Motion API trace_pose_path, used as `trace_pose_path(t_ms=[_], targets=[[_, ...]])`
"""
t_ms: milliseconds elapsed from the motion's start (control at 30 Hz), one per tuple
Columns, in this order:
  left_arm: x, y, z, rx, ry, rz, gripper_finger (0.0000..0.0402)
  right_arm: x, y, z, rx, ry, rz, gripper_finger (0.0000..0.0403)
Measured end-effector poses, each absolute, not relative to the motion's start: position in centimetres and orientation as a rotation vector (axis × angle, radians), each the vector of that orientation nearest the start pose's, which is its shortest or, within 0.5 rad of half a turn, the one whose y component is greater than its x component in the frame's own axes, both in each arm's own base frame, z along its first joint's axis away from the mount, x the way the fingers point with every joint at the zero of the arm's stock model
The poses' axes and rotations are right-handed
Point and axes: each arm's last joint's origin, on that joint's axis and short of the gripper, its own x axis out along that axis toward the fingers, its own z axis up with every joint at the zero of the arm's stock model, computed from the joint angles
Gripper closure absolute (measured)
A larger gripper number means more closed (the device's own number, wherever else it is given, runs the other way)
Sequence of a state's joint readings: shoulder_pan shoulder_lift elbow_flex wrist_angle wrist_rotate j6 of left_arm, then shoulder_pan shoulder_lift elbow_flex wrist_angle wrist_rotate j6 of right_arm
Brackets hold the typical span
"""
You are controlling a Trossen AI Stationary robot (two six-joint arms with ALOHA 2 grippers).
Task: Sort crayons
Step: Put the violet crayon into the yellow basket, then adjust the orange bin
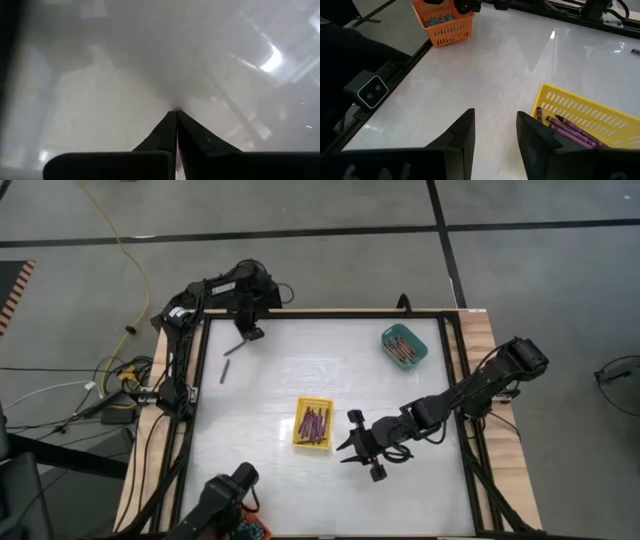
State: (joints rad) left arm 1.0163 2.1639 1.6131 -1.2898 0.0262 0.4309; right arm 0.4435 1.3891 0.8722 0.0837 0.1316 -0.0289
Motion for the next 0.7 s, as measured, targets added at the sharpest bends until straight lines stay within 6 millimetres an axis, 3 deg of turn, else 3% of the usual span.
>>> trace_pose_path(t_ms=[533, 700], targets=[[22.4, 34.9, 20.3, -0.375, 1.593, 0.368, 0.0401, 27.9, 11.9, 25.5, -0.14, 0.398, 0.285, 0.0265], [24.1, 33.4, 22.7, -0.352, 1.602, 0.273, 0.0401, 27.8, 11.9, 25.4, -0.15, 0.406, 0.287, 0.0265]])
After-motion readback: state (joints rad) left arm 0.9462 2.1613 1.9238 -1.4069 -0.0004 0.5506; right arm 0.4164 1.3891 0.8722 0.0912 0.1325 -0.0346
